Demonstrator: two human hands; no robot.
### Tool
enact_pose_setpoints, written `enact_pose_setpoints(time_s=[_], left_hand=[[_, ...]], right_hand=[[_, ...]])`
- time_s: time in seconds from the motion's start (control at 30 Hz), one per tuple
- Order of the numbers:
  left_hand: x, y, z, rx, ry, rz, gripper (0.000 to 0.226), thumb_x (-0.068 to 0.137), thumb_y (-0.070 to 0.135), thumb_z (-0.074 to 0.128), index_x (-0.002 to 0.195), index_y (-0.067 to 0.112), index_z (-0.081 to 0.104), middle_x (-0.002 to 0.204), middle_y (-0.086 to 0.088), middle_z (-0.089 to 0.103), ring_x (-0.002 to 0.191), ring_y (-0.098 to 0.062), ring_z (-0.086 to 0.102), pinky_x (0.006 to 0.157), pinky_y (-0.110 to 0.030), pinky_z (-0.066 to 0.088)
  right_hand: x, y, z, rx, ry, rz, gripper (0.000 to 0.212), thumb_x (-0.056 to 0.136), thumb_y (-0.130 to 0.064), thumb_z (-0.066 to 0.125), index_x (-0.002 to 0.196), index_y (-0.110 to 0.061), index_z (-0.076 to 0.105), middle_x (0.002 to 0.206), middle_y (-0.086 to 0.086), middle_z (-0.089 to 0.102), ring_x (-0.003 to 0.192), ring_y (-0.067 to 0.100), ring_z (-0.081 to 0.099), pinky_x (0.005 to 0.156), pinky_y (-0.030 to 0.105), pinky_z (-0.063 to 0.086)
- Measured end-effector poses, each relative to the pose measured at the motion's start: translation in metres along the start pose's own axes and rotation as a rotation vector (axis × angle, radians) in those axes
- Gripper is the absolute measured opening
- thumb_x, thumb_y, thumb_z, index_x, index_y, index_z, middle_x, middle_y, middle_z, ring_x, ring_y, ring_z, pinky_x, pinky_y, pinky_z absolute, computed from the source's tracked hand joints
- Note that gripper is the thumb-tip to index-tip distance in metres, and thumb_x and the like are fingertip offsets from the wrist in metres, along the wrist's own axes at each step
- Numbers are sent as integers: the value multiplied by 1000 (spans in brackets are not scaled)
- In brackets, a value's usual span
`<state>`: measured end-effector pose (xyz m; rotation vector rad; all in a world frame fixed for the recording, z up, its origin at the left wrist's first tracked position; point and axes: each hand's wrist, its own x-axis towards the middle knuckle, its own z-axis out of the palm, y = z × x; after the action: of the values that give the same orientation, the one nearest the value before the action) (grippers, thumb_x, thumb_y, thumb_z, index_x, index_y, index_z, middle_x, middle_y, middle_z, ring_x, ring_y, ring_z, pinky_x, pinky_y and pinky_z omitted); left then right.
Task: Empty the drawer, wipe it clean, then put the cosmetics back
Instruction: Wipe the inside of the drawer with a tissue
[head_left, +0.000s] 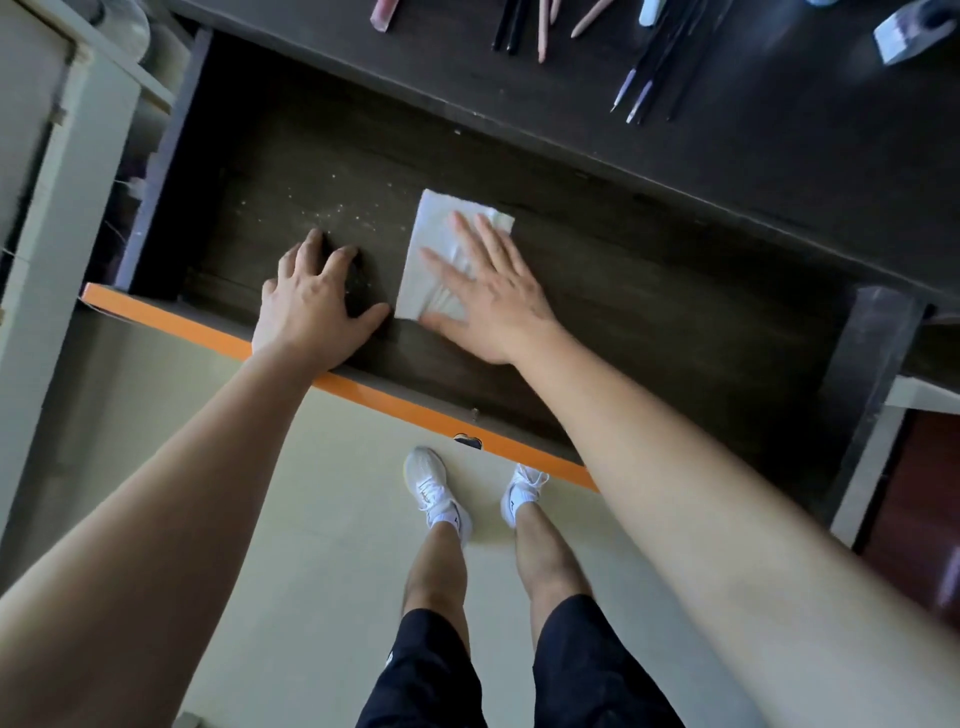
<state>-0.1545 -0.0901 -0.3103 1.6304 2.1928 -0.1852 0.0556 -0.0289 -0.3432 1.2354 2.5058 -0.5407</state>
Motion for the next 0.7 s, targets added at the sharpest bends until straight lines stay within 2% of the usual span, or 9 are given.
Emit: enact_pose_setpoints(time_s=[0.2, 0.3, 0.37, 0.53, 0.7], left_hand=[[-1, 0, 0, -16, 6, 15, 76, 82, 61, 59, 144, 27, 33, 159, -10, 18, 145, -31, 15, 111, -52, 28], [-1, -1, 0, -13, 6, 22, 76, 82, 60, 59, 144, 26, 33, 160, -11, 17, 145, -31, 15, 110, -52, 28], [0, -1, 0, -15, 2, 20, 76, 82, 60, 58, 144, 25, 33, 160, -11, 16, 145, -31, 14, 110, -52, 28], [1, -1, 2, -5, 5, 18, 77, 83, 60, 56, 146, 25, 30, 161, -10, 14, 146, -31, 13, 110, -51, 27], [1, -1, 5, -10, 11, 15, 76, 84, 60, 56, 147, 26, 29, 161, -10, 13, 147, -30, 12, 111, -51, 27]], right_hand=[[-82, 103, 14, 107, 90, 526, 78, 92, -75, 25, 155, -40, -4, 164, 9, -17, 151, 32, -14, 123, 49, 2], [-112, 109, 20, 92, 71, 600, 81, 93, -72, 24, 157, -32, -5, 164, 15, -12, 151, 35, -11, 123, 52, 5], [-97, 97, 14, 79, 50, 535, 82, 94, -72, 22, 158, -27, -4, 164, 16, -9, 151, 36, -8, 123, 52, 6], [2, 50, -17, 25, 69, 172, 81, 94, -70, 26, 158, -27, 2, 166, 6, -6, 152, 32, -8, 121, 50, 5], [93, -3, -48, -22, 48, 67, 82, 94, -67, 30, 159, -26, 3, 166, 7, -8, 151, 33, -9, 121, 49, -6]])
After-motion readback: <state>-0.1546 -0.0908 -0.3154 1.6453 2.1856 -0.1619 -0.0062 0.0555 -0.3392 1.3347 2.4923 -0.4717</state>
